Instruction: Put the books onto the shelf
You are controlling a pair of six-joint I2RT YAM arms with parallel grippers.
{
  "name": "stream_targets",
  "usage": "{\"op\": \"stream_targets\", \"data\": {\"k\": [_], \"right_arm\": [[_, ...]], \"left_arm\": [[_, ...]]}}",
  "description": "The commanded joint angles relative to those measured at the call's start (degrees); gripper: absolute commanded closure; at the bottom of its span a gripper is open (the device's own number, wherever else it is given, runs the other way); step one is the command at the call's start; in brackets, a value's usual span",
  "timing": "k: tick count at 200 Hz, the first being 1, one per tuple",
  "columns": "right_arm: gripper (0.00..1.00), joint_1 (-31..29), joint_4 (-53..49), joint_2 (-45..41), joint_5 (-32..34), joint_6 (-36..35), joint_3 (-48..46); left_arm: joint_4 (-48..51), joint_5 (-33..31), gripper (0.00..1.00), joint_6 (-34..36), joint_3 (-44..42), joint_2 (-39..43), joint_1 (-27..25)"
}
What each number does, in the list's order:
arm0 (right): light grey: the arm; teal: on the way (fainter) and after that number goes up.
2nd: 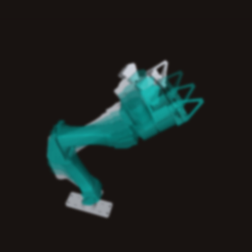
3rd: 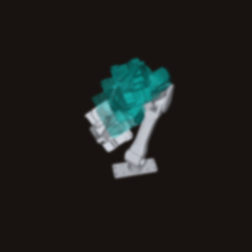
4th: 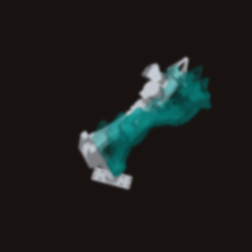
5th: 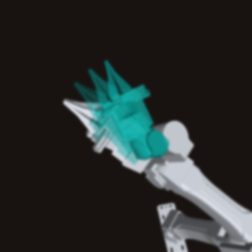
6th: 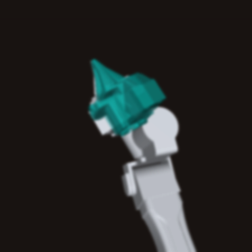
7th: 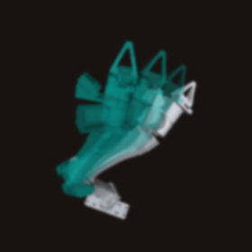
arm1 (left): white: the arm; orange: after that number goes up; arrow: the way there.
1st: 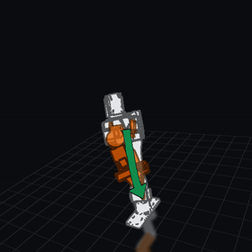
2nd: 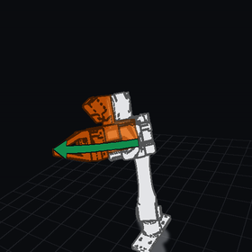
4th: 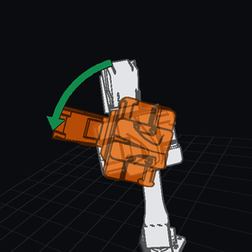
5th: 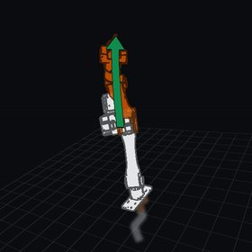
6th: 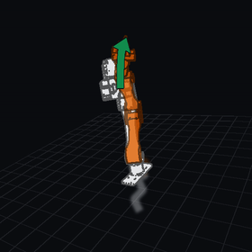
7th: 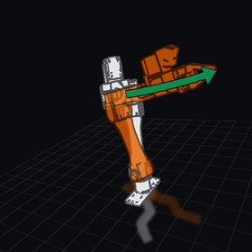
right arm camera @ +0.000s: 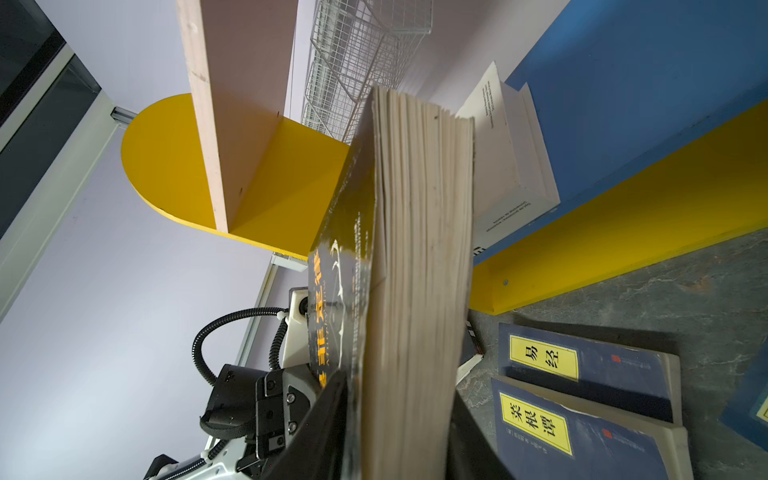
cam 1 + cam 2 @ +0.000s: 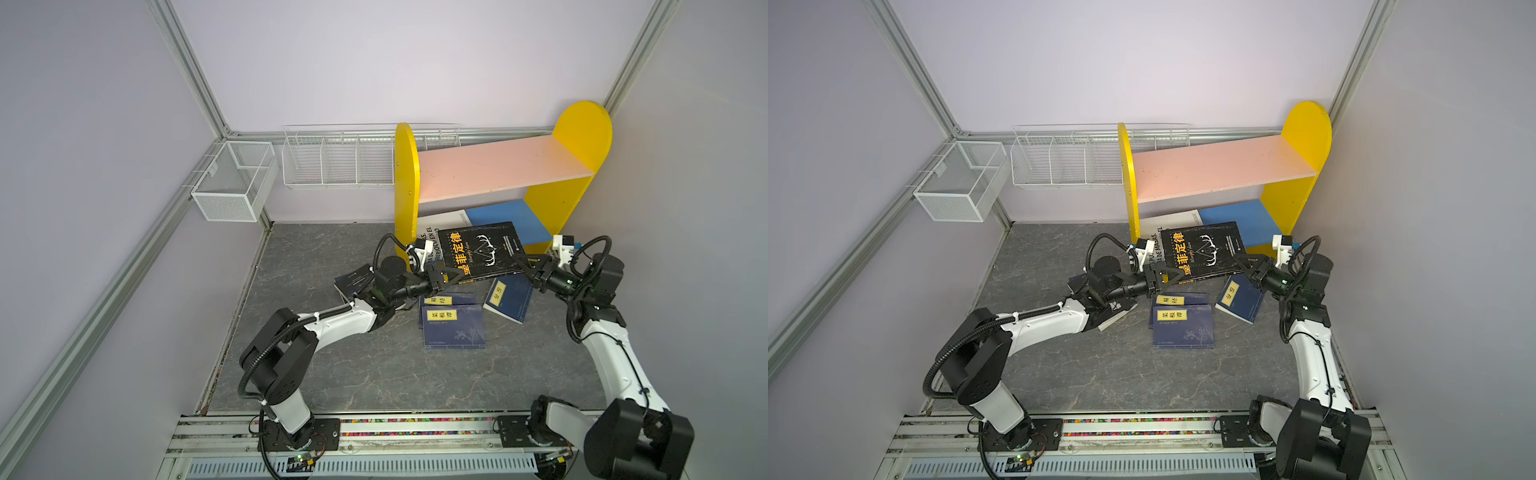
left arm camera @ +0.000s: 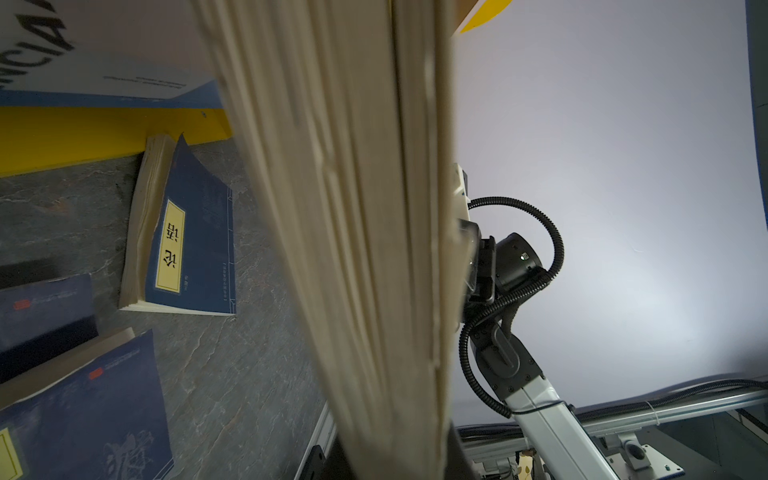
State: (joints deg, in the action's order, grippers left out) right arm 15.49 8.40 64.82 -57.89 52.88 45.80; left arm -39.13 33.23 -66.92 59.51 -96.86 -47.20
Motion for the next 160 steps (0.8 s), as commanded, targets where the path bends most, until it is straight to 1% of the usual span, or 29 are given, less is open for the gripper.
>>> {"op": "stream_targets", "data": {"k": [1, 12, 29, 32, 53, 63, 73, 85, 92, 103, 108, 111, 119, 131, 148, 160], "right_arm": [[0.64, -0.37, 1.24, 1.44, -2.22, -0.25, 1.96], [0.65, -0.37, 1.83, 2.3, -2.1, 0.09, 2.4], [0.7, -0.37, 2.44, 2.94, -1.81, 0.75, 2.8], [0.71, -0.37, 2.52, 2.95, -1.79, 0.81, 2.8], [0.78, -0.37, 1.87, 2.6, -0.54, 0.09, 2.53], [0.81, -0.32, 1.53, 2.64, 0.17, -0.11, 2.54], [0.82, -0.37, 1.75, 3.0, 0.8, -0.06, 2.98], [0.84, -0.33, 2.64, 3.98, 1.53, 0.47, 3.7], [0.85, -0.29, 3.82, 4.75, 1.8, 1.11, 4.16], [0.87, -0.37, 6.93, 6.33, 2.12, 2.96, 4.16], [0.87, -0.34, 8.52, 7.12, 2.19, 4.11, 4.15], [0.88, -0.29, 9.49, 7.64, 2.21, 4.66, 5.73], [0.89, -0.34, 11.51, 8.87, 2.25, 5.98, 6.68], [0.9, -0.4, 14.86, 10.75, 2.45, 7.84, 7.71], [0.9, -0.58, 20.41, 13.19, 2.34, 10.51, 9.04], [0.9, -0.95, 22.09, 14.71, 2.53, 10.97, 10.32]], "left_arm": [[-2.08, 3.35, 1.0, 2.2, 3.07, 0.86, -0.21], [-0.58, 3.81, 1.0, 3.1, 3.31, 1.07, -0.18], [3.27, 3.59, 1.0, 4.34, 3.83, 1.8, -0.1], [3.93, 3.44, 1.0, 6.15, 3.99, 1.97, -0.11], [10.36, 1.03, 1.0, 10.11, 5.96, 3.35, -0.02], [14.23, -0.65, 0.94, 12.52, 7.12, 4.27, 0.09], [18.96, -2.33, 0.81, 15.0, 8.55, 5.4, 0.46], [24.24, -4.34, 0.72, 17.97, 10.18, 7.08, 1.15], [27.2, -5.77, 0.64, 19.74, 10.96, 8.25, 1.6], [31.42, -8.08, 0.54, 22.17, 11.48, 10.5, 2.48], [32.89, -9.06, 0.49, 23.02, 11.42, 11.48, 2.9], [33.77, -9.92, 0.45, 23.46, 11.3, 12.19, 3.21], [34.3, -12.85, 0.42, 24.28, 10.02, 14.27, 3.64], [34.6, -16.45, 0.34, 24.96, 7.24, 17.6, 4.55], [35.75, -18.83, 0.27, 24.8, 3.58, 22.54, 7.03], [35.68, -20.31, 0.22, 24.12, 0.59, 25.66, 9.07]]}}
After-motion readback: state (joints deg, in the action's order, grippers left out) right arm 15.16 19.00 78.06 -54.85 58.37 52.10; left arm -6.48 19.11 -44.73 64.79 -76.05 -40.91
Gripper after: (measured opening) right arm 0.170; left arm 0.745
